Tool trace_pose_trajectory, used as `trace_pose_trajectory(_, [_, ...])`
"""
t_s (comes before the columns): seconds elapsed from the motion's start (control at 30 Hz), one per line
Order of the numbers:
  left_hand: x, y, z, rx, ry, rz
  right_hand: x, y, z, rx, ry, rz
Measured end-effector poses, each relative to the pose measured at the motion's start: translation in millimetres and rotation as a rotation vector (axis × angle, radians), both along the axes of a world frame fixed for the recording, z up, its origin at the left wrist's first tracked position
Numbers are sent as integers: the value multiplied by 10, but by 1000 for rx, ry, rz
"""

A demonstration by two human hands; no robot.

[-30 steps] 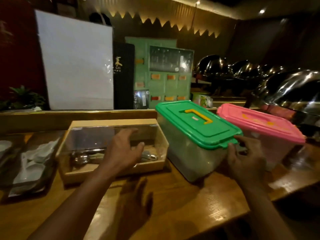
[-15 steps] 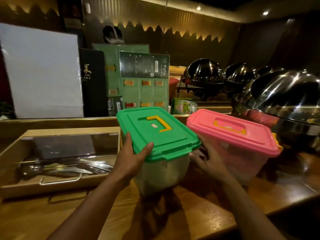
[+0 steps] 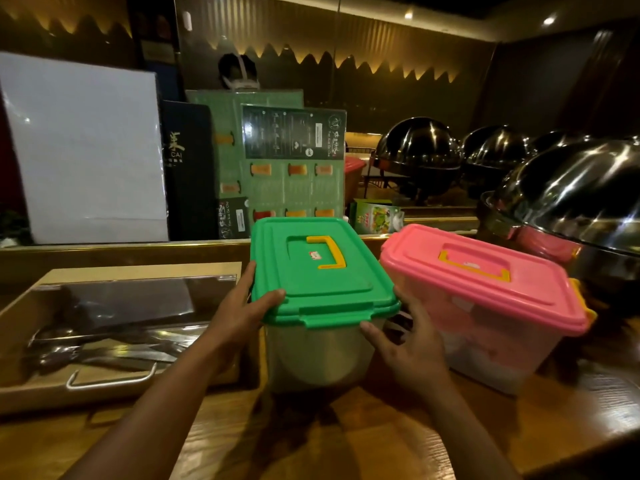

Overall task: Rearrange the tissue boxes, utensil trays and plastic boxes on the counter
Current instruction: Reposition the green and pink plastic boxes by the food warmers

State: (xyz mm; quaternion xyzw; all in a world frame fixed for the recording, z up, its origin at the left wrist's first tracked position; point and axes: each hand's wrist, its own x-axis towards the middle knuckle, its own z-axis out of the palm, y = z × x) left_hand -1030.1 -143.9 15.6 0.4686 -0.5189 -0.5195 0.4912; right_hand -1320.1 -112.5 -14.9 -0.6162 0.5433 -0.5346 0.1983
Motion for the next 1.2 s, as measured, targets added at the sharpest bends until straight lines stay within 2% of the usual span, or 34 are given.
trace_pose_trajectory(0.1, [-17, -8, 41, 10, -31, 36, -85, 102, 101, 11, 61, 103])
trace_pose_trajectory(0.17, [-84, 12, 143, -14, -112, 152, -271, 181, 210, -24, 170, 96])
trace_pose_trajectory(0.23, [-224, 68, 303, -143, -388, 344, -561, 234, 328, -72, 268, -7])
trace_pose_trajectory(0.3, [-458, 165, 477, -373, -642, 441, -901, 259, 452, -134, 299, -112])
trace_pose_trajectory(0.4, [-945, 288, 704, -604, -685, 336, -1397, 277, 660, -164, 299, -253])
trace_pose_trajectory(0.5, [-1539, 328, 690, -678, -601, 159, -1864, 253, 833, -175, 312, -316])
trace_pose_trajectory(0.57, [-1980, 300, 619, -675, -585, 89, -2187, 174, 873, -150, 333, -326])
trace_pose_trajectory(0.73, [-3026, 203, 380, -567, -694, 25, -2950, -147, 788, 2, 396, -280])
trace_pose_trajectory(0.8, [-3426, 210, 305, -530, -720, 56, -3198, -281, 764, 63, 398, -219])
trace_pose_trajectory(0.87, [-3791, 238, 257, -503, -834, 168, -3406, -409, 754, 105, 390, -146])
trace_pose_trajectory(0.93, [-4103, 275, 239, -431, -879, 254, -3581, -558, 756, 87, 409, -72])
trace_pose_trajectory(1.03, [-4515, 356, 216, -257, -844, 248, -3758, -828, 741, 49, 483, 50])
trace_pose_trajectory(1.2, [-4866, 314, 175, -182, -974, 289, -3905, -1130, 586, -32, 492, 187])
